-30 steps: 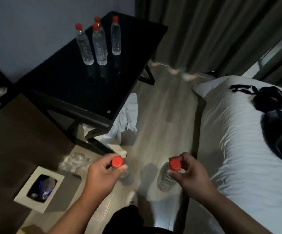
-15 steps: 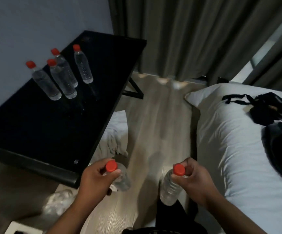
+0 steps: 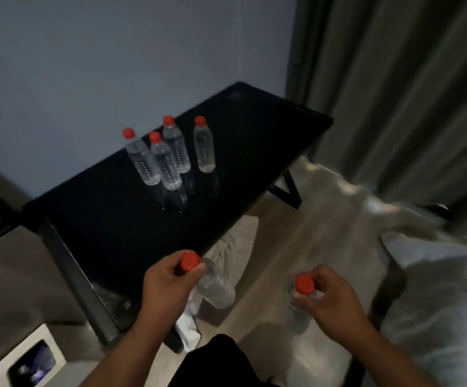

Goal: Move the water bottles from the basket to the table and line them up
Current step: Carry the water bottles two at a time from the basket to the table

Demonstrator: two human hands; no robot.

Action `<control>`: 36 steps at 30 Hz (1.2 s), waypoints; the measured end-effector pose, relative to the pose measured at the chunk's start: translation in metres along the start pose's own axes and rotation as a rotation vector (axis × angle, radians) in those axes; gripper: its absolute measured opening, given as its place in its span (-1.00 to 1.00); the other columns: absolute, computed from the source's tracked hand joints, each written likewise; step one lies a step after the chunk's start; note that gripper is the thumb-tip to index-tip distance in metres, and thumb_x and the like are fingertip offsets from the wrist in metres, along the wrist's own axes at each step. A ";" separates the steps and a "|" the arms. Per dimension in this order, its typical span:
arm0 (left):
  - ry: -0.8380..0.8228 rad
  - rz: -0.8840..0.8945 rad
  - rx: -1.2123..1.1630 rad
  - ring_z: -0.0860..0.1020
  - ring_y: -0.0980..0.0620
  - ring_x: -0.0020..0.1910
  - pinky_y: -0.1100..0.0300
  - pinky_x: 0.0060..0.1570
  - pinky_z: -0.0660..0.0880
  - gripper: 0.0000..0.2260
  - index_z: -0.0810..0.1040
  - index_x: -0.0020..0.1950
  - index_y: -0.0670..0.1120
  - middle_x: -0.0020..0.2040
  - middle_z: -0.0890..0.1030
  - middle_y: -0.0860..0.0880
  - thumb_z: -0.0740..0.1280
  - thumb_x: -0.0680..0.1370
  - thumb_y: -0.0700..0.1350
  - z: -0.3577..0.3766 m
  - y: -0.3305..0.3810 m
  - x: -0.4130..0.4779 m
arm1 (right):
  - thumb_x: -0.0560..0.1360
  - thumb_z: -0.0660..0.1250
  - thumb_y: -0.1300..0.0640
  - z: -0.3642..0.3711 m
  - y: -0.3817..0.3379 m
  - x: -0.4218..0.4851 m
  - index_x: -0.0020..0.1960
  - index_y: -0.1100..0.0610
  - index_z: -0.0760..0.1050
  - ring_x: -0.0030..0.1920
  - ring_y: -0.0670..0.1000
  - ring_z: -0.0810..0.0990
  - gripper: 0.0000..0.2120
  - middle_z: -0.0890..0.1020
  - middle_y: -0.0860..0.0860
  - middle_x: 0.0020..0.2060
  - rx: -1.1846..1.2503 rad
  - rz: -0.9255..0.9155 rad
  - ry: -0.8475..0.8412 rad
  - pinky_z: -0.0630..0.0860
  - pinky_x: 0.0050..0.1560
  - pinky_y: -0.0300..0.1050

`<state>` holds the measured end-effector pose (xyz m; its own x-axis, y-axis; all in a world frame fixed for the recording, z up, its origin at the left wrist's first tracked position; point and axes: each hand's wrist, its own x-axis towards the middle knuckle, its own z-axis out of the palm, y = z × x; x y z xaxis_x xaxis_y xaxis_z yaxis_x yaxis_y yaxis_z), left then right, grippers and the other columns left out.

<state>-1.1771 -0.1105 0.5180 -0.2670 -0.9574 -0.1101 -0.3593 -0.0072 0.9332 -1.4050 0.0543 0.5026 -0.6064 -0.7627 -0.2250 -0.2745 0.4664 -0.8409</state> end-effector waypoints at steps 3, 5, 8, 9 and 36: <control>0.087 -0.029 -0.036 0.66 0.14 -0.20 0.09 -0.08 0.62 -0.73 0.66 -0.17 0.22 -0.20 0.69 0.11 0.50 0.39 -0.20 -0.001 0.001 0.030 | 0.21 0.58 0.18 0.009 -0.015 0.049 -0.24 0.02 0.53 -0.20 0.11 0.66 -0.75 0.67 0.07 -0.27 0.026 -0.016 -0.082 0.57 -0.10 0.15; 0.128 -0.084 -0.086 0.68 0.02 -0.15 -0.10 -0.05 0.63 -0.77 0.67 -0.11 0.15 -0.18 0.70 0.05 0.50 0.40 -0.19 -0.004 -0.002 0.050 | 0.19 0.57 0.15 0.018 -0.025 0.083 -0.24 0.03 0.53 -0.22 0.09 0.67 -0.75 0.68 0.06 -0.28 0.023 -0.018 -0.138 0.58 -0.13 0.10; 0.170 -0.105 -0.100 0.67 -0.05 -0.13 -0.12 -0.05 0.62 -0.80 0.67 -0.11 0.11 -0.19 0.69 0.01 0.49 0.41 -0.20 -0.005 -0.002 0.087 | 0.23 0.56 0.29 0.035 -0.046 0.130 -0.24 0.08 0.54 -0.30 -0.06 0.62 -0.76 0.68 -0.01 -0.30 0.039 -0.021 -0.192 0.54 -0.21 -0.07; 0.195 -0.088 -0.087 0.67 -0.01 -0.16 -0.04 -0.06 0.62 -0.79 0.67 -0.13 0.11 -0.20 0.68 0.02 0.49 0.42 -0.22 -0.006 0.000 0.100 | 0.24 0.56 0.31 0.040 -0.054 0.145 -0.22 0.10 0.55 -0.31 -0.10 0.61 -0.76 0.68 -0.03 -0.29 0.032 -0.026 -0.214 0.53 -0.22 -0.11; 0.503 -0.163 -0.112 0.64 0.12 -0.15 0.19 -0.11 0.56 -0.88 0.62 -0.09 0.03 -0.16 0.67 -0.01 0.48 0.43 -0.15 0.100 0.048 0.316 | 0.32 0.52 0.22 0.053 -0.166 0.478 -0.12 0.04 0.50 -0.16 -0.13 0.61 -0.75 0.62 -0.06 -0.20 -0.145 -0.355 -0.518 0.54 -0.13 -0.22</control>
<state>-1.3679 -0.3848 0.4943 0.2556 -0.9611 -0.1044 -0.2550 -0.1712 0.9517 -1.6098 -0.4117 0.5079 -0.0312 -0.9823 -0.1845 -0.5119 0.1742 -0.8412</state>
